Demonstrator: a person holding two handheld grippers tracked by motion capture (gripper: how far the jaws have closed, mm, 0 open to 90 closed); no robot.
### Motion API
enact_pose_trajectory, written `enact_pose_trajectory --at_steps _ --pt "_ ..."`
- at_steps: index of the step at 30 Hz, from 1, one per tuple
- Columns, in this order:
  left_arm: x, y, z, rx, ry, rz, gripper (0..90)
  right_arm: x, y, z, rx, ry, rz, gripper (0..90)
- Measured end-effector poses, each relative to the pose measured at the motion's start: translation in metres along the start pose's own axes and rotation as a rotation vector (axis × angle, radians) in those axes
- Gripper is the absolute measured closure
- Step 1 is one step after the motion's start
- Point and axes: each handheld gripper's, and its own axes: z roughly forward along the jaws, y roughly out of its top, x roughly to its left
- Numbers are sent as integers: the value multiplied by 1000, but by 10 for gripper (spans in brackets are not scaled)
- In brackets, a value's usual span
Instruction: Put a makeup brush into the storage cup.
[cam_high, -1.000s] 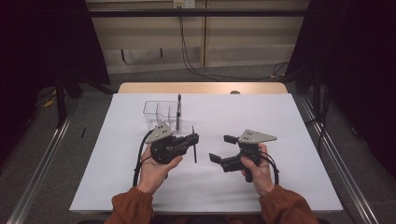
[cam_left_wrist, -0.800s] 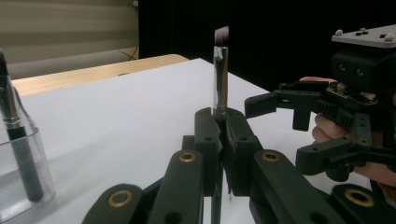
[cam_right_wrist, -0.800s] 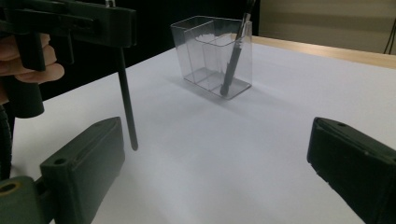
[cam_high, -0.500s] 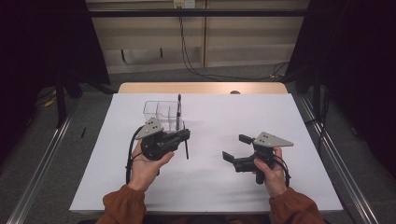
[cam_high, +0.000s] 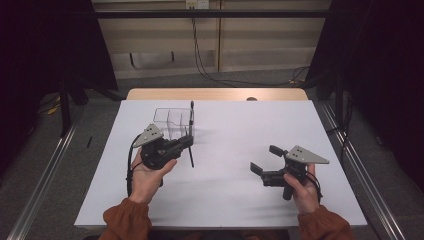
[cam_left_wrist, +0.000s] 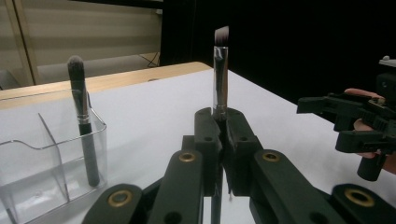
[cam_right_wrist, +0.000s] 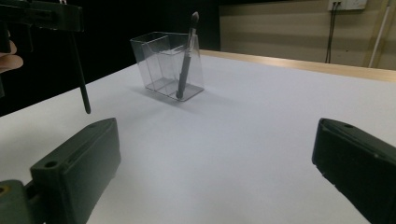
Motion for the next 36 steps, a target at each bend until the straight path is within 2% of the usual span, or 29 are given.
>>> enact_pose_trajectory --at_steps 7,10,13,17,22,25,28,36 --pt "6 5 -6 11 17 5 854 -7 -5 -14 -12 -40 -2 0" --pt "10 7 -8 5 24 -1 854 -10 -7 -19 -9 -64 -36 0" --pt "14 8 -11 6 33 0 854 -14 -9 -24 -12 -74 -14 1" --pt "18 11 -13 3 40 -3 854 -19 -11 -31 -20 -102 -8 2" --pt "22 14 -15 4 50 -1 854 -22 -14 -37 -21 -129 -25 0" --pt "24 16 -16 3 50 3 854 -23 -15 -40 -27 -140 -9 0" --pt "27 19 -21 -18 53 -11 855 -24 -17 -43 -25 -146 -10 0" --pt "39 25 -30 -32 86 -12 855 -24 -21 -52 -30 -169 -6 0"
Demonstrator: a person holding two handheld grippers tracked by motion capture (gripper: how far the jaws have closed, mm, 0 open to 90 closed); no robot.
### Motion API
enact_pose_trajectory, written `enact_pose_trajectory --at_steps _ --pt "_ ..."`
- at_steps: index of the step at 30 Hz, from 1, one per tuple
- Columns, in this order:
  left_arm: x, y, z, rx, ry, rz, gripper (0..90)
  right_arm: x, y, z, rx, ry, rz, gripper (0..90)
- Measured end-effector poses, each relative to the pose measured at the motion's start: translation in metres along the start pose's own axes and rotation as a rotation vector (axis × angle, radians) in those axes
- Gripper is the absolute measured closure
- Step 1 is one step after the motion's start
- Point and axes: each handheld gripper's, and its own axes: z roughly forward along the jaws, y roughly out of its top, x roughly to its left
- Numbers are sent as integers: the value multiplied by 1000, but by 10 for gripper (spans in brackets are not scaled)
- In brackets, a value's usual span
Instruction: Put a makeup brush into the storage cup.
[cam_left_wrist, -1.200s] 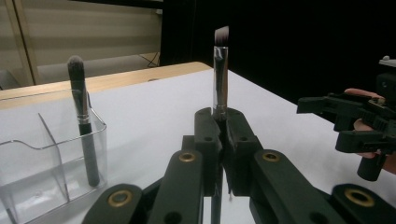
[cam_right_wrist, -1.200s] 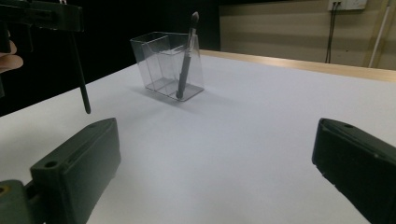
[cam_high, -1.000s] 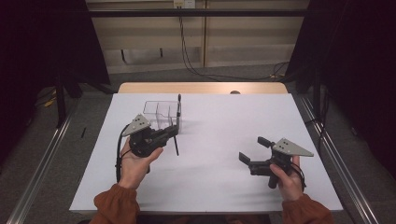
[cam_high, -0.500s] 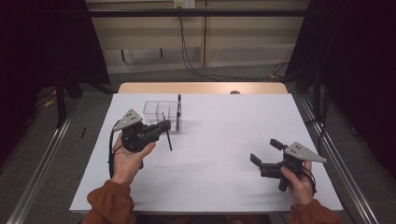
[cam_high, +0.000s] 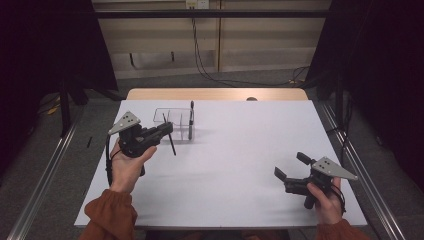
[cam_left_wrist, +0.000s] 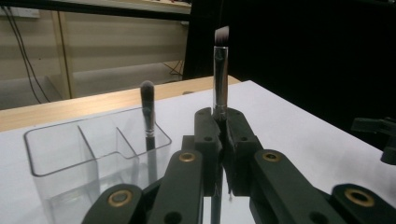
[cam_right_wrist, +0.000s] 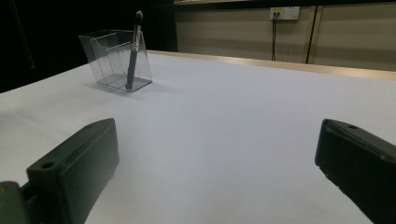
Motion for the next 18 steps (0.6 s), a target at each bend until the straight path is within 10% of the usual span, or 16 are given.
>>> enact_pose_trajectory --at_steps 18 --pt "12 16 27 0 42 13 855 1 0 -1 -1 14 7 0"
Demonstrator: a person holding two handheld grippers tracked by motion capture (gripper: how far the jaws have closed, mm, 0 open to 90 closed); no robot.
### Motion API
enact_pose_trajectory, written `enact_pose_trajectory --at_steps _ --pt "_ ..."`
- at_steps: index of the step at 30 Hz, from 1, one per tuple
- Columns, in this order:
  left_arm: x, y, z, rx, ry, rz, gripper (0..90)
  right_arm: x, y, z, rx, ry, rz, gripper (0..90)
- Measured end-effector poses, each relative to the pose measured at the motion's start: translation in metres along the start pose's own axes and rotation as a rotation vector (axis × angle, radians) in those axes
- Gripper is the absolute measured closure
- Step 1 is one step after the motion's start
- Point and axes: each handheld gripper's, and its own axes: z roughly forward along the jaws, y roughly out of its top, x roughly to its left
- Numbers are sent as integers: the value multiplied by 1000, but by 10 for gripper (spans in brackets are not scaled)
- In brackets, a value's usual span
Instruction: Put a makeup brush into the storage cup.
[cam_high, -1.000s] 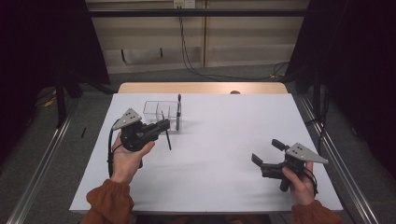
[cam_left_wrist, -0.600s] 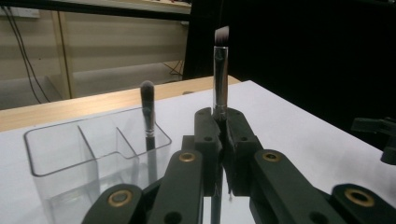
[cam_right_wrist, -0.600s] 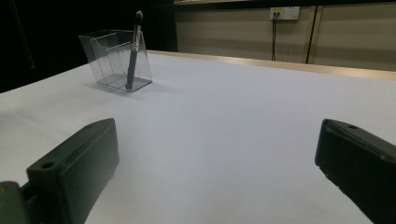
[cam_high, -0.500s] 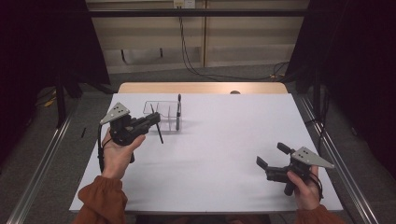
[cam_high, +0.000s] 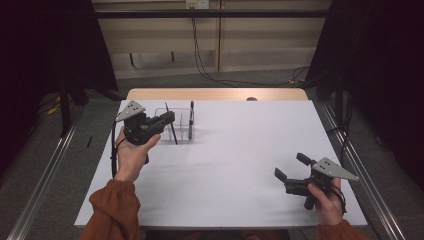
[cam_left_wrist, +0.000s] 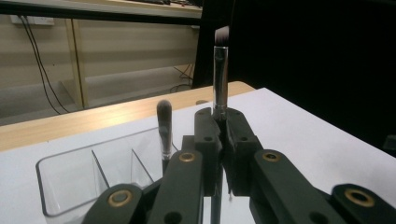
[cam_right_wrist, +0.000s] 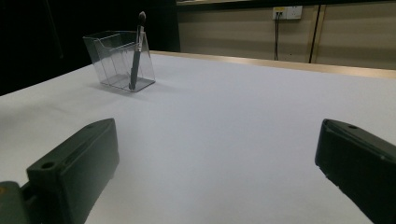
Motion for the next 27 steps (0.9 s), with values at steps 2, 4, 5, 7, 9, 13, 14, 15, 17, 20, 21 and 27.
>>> enact_pose_trajectory --at_steps 2,4,5,7,9,13,14,15,17,20,21,27 --pt "1 2 4 -4 4 -1 855 0 0 0 0 -1 0 0" --pt "2 5 9 -3 12 3 854 0 0 0 -1 -2 1 0" --pt "2 6 11 -1 16 6 855 0 0 -1 -1 -1 3 0" --pt "2 9 17 -4 22 23 855 0 0 -1 0 1 1 0" --pt "3 11 21 1 20 29 854 0 0 -1 -1 6 -1 0" --pt "2 16 27 -9 19 22 855 0 0 -2 -2 5 0 0" --pt "3 16 27 -4 24 29 855 0 0 -1 -6 5 -2 0" --pt "3 17 28 -4 28 33 855 0 0 -2 -6 5 -1 0" --pt "5 18 30 -4 47 37 855 0 0 -2 -7 6 -5 0" --pt "8 17 36 3 61 30 855 0 0 -2 -7 9 -6 0" --pt "9 17 38 6 64 30 855 0 0 -2 -9 10 -5 0" --pt "12 20 48 2 76 36 855 -1 1 -2 -15 16 3 0"
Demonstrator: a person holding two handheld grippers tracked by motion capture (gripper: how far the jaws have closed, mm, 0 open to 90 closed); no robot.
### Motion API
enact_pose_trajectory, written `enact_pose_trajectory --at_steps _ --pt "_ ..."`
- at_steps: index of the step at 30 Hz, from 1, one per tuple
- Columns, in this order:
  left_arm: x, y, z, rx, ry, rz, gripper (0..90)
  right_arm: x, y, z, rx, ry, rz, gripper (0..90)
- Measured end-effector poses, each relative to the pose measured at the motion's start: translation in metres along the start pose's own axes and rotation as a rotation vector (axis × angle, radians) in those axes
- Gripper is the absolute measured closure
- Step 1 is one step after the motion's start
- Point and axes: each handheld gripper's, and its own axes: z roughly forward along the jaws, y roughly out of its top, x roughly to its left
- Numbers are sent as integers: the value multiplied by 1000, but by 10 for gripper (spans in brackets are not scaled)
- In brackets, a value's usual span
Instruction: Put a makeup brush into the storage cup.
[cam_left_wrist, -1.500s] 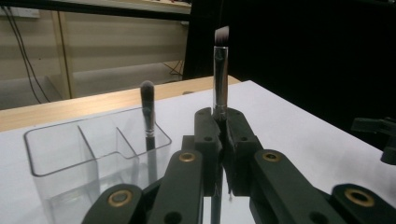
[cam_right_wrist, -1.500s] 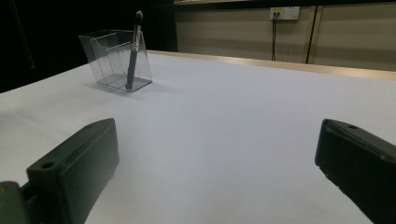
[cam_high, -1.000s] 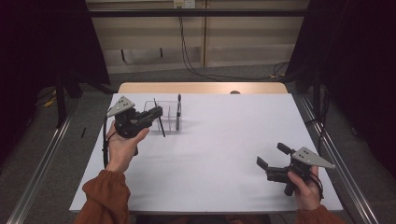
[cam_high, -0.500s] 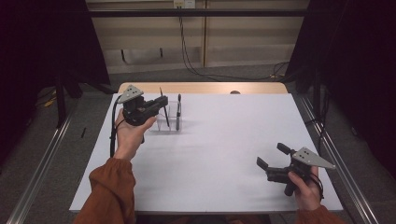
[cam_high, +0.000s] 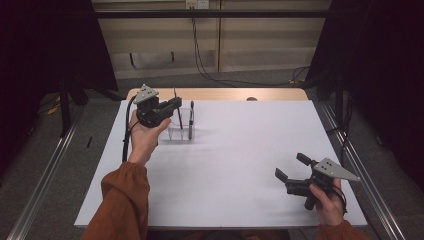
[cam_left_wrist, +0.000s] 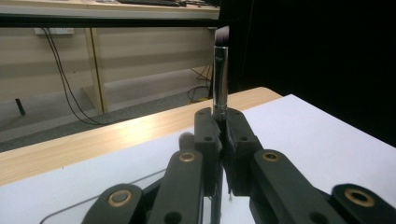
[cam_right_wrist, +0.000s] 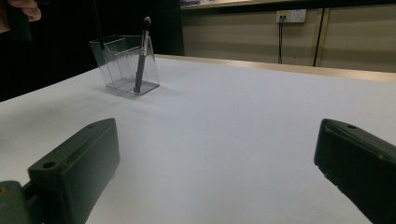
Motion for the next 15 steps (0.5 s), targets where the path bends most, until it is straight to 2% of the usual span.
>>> enact_pose_trajectory --at_steps 3,7,13,15 --pt "1 4 5 -2 10 -2 854 -1 0 0 -1 0 -2 0" --pt "1 4 10 -4 22 25 854 0 -1 0 1 3 -10 1" --pt "6 0 19 -10 52 11 854 1 -1 0 8 14 -31 2" --pt "5 0 21 -8 51 30 854 1 -1 0 10 20 -31 3"
